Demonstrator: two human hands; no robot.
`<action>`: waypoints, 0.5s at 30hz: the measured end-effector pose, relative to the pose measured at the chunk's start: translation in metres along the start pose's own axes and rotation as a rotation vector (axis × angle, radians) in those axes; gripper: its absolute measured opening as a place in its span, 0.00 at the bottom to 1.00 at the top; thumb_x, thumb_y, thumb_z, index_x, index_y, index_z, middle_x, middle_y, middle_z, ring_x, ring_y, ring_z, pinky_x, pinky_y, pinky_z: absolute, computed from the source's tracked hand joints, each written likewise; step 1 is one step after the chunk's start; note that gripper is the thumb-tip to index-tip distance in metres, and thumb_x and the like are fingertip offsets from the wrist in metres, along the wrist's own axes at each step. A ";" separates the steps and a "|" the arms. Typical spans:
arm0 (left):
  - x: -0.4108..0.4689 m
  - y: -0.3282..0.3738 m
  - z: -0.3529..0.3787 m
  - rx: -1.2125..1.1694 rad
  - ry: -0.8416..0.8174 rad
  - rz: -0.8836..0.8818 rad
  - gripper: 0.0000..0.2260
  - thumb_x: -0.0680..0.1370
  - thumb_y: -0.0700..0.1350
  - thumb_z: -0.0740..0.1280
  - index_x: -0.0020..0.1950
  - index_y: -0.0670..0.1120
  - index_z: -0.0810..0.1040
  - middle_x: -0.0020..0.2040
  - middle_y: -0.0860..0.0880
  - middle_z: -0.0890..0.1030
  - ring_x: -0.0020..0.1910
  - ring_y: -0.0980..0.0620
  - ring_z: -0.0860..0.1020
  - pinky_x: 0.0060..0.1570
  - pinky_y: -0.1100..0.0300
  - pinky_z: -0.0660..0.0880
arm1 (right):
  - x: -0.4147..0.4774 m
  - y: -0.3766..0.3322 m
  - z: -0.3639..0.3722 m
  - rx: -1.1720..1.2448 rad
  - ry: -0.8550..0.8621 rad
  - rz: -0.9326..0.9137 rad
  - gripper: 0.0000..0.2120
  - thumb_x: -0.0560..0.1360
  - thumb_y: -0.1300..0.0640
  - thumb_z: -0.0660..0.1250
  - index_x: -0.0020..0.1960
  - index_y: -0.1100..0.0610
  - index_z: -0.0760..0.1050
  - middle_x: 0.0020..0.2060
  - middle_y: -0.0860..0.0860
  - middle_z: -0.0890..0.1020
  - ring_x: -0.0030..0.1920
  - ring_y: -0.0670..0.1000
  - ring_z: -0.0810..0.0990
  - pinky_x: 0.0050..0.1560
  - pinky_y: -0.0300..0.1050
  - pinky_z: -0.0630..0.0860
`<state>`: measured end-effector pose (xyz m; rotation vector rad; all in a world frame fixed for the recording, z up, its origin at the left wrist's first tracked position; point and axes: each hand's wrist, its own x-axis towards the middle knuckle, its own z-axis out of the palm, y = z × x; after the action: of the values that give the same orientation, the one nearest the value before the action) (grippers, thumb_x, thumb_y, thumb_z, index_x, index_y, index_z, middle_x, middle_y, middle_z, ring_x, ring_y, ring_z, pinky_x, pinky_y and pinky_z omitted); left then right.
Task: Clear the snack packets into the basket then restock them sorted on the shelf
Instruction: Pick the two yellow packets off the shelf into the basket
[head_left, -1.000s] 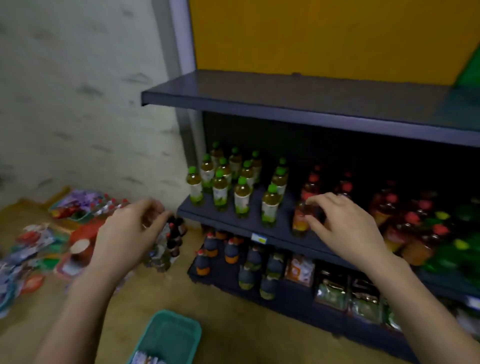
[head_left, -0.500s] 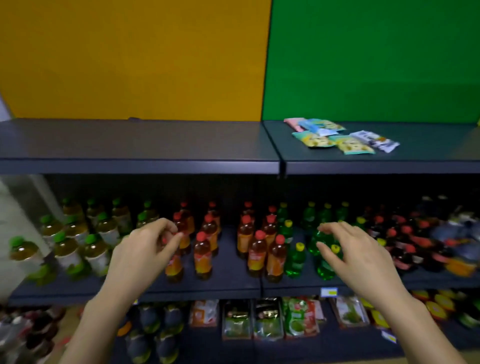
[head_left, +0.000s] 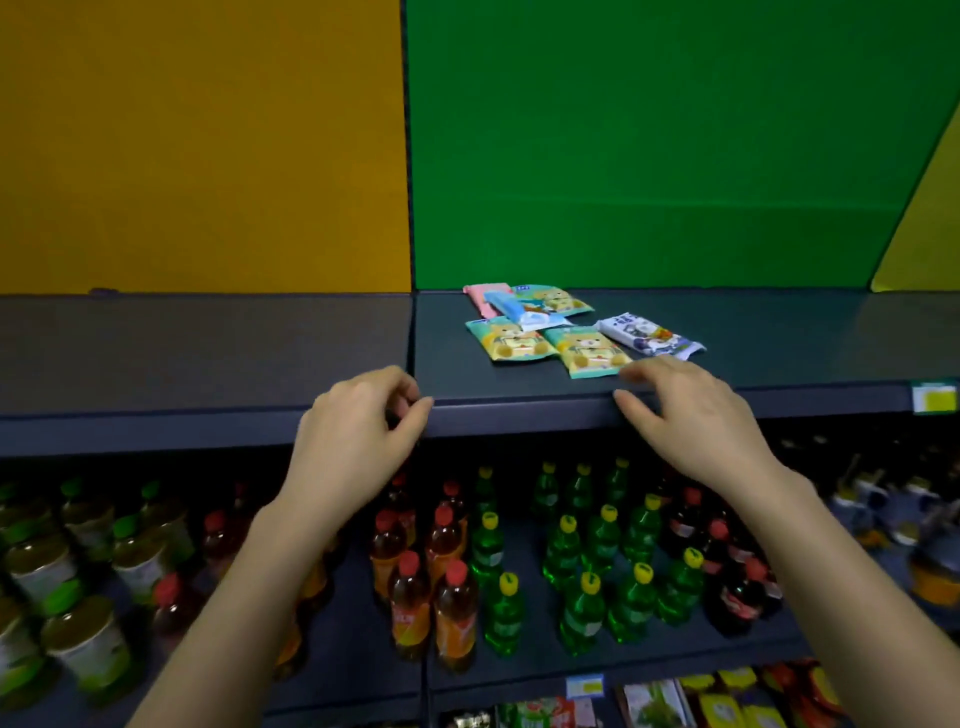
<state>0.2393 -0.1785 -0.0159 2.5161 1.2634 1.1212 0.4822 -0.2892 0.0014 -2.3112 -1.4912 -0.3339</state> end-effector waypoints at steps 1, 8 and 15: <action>0.016 0.004 0.008 -0.013 -0.015 -0.001 0.07 0.76 0.53 0.64 0.46 0.51 0.76 0.39 0.57 0.77 0.40 0.52 0.74 0.38 0.59 0.68 | 0.016 0.001 0.001 0.022 0.002 0.020 0.16 0.78 0.48 0.57 0.62 0.51 0.73 0.61 0.49 0.76 0.62 0.55 0.73 0.54 0.49 0.71; 0.116 0.023 0.081 -0.007 -0.134 -0.110 0.20 0.76 0.59 0.61 0.54 0.43 0.74 0.51 0.44 0.81 0.53 0.42 0.77 0.48 0.53 0.72 | 0.093 0.008 0.034 -0.021 -0.118 0.168 0.27 0.76 0.37 0.52 0.62 0.55 0.73 0.61 0.55 0.76 0.62 0.57 0.73 0.50 0.49 0.70; 0.151 0.049 0.115 -0.028 -0.312 -0.311 0.37 0.73 0.64 0.63 0.70 0.38 0.59 0.67 0.36 0.68 0.69 0.38 0.64 0.60 0.49 0.68 | 0.118 0.000 0.046 0.002 -0.157 0.219 0.34 0.70 0.30 0.57 0.61 0.57 0.72 0.59 0.56 0.77 0.61 0.58 0.73 0.52 0.49 0.71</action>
<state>0.4036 -0.0753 0.0062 2.2552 1.4642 0.6465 0.5310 -0.1724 0.0061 -2.5190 -1.2863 -0.0936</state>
